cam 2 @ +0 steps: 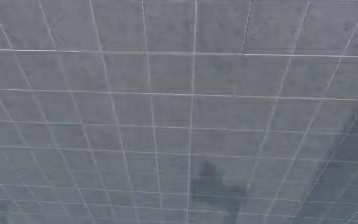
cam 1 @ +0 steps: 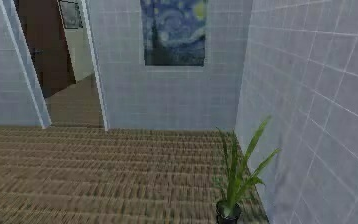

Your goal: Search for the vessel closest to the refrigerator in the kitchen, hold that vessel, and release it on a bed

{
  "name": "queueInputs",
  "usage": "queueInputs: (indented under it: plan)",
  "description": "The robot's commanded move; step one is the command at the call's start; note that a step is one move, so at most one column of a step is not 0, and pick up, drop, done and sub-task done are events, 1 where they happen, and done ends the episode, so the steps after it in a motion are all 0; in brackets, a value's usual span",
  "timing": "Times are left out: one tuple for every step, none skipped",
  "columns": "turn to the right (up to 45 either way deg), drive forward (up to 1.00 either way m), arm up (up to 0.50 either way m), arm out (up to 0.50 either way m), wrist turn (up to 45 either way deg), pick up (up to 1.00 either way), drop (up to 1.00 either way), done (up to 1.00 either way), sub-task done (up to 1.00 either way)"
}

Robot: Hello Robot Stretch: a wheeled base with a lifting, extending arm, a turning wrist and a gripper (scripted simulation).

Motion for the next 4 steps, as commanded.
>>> queueInputs:
  plan:
    - [-30.0,0.00,0.00,0.00,0.0,0.00,0.00,0.00,0.00]
    - [0.0,1.00,0.00,0.00,0.0,0.00,0.00,0.00,0.00]
    - [-3.0,0.00,0.00,0.00,0.0,0.00,0.00,0.00,0.00]
    - [0.0,1.00,0.00,0.00,0.0,0.00,0.00,0.00,0.00]
